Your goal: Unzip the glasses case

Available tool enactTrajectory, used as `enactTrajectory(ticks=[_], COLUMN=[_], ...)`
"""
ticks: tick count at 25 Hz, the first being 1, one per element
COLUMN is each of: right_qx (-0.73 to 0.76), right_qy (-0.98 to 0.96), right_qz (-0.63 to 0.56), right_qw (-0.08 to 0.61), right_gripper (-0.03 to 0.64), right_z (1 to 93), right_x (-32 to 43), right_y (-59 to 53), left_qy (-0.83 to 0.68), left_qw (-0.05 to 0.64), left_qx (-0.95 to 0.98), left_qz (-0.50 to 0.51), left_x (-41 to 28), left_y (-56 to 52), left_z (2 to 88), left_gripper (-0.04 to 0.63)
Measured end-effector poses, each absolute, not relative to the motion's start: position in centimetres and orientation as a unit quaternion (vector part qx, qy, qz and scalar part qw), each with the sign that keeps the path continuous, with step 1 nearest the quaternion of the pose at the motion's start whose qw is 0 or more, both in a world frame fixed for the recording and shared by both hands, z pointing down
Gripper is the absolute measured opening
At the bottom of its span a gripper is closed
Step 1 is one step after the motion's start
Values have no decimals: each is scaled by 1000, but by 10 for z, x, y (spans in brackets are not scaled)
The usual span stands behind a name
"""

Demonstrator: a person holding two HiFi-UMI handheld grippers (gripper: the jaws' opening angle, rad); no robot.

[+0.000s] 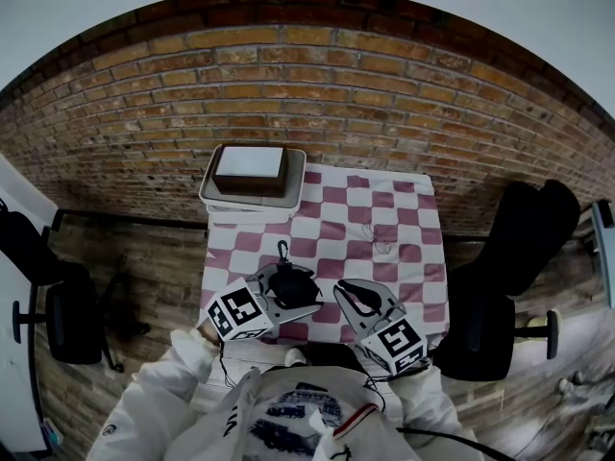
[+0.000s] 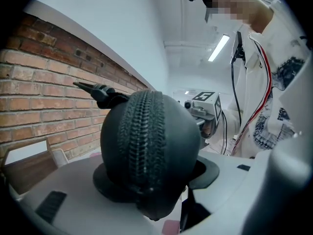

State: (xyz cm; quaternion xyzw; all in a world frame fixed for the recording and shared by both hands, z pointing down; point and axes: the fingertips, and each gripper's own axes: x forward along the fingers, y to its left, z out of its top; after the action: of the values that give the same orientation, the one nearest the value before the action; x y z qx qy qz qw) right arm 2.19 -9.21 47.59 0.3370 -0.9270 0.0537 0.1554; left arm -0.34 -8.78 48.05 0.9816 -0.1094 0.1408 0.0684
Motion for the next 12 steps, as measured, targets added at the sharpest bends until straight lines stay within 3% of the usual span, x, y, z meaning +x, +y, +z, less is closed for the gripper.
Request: enactTrajectory(ticks=[4,12], right_qx=[314,291], right_qy=[-933,-939], right_qz=[72,53], right_qw=[159,176], right_gripper=[104,104], right_z=[483,491], right_x=[14,11], right_y=[-88,-80], left_qy=[-100,-103], left_qw=[65,71], left_qx=[983,985], left_qz=[139,118], left_x=[-2,-6], left_y=[-84,-89], left_z=[481,471], left_gripper=[255,255])
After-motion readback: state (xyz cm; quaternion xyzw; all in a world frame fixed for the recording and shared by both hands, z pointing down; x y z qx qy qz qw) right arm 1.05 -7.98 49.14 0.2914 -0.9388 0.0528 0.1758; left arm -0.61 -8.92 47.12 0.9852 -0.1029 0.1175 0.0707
